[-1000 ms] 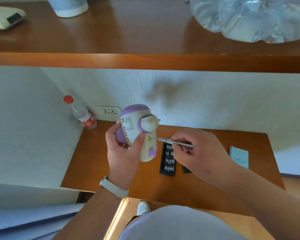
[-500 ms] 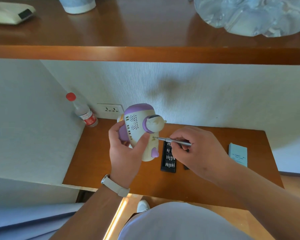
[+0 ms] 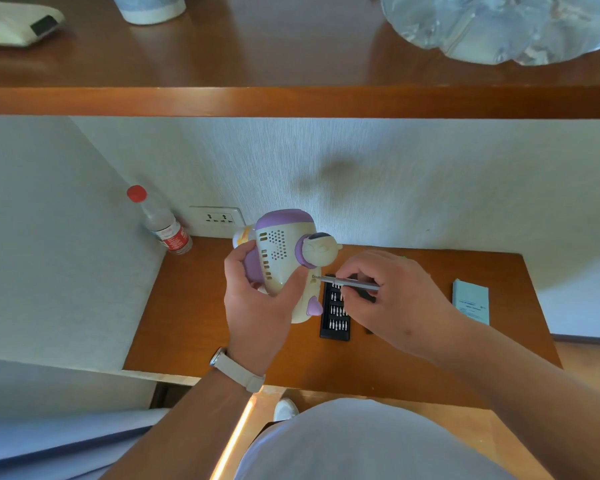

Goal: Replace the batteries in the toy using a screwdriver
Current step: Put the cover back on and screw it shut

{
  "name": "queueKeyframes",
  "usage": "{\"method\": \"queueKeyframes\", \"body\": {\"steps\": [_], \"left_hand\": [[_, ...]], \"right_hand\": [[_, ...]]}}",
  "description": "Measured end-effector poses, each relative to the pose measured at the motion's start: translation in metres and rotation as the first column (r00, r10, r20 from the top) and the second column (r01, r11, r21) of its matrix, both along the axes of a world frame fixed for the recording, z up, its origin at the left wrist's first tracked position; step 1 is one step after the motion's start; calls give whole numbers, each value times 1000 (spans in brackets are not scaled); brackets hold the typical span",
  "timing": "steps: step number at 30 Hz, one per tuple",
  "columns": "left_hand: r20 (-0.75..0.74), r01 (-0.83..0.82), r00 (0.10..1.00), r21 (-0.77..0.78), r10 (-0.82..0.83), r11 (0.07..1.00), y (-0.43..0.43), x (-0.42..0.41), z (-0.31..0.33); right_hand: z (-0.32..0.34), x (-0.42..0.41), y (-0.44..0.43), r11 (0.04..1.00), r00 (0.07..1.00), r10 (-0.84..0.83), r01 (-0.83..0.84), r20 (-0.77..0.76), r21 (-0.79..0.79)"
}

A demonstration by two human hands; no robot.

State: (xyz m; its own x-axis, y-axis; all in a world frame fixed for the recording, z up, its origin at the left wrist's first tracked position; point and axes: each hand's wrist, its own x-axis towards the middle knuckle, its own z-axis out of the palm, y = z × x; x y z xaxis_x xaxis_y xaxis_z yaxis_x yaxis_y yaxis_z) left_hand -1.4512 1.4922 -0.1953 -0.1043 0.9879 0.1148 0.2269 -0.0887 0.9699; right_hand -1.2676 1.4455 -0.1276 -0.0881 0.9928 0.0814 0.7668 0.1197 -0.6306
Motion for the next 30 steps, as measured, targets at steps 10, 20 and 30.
{"method": "queueKeyframes", "body": {"steps": [10,20,30], "left_hand": [[-24,42,999,22,-41,999,-1,6,-1],[-7,78,997,20,-78,997,0,15,-1],[-17,89,996,4,-89,996,-1,24,-2]], "right_hand": [[-5,10,-1,992,996,-73,68,-43,-107],[-6,20,-2,990,996,-82,87,41,-115],[-6,27,-2,991,999,-25,31,45,-132]]}}
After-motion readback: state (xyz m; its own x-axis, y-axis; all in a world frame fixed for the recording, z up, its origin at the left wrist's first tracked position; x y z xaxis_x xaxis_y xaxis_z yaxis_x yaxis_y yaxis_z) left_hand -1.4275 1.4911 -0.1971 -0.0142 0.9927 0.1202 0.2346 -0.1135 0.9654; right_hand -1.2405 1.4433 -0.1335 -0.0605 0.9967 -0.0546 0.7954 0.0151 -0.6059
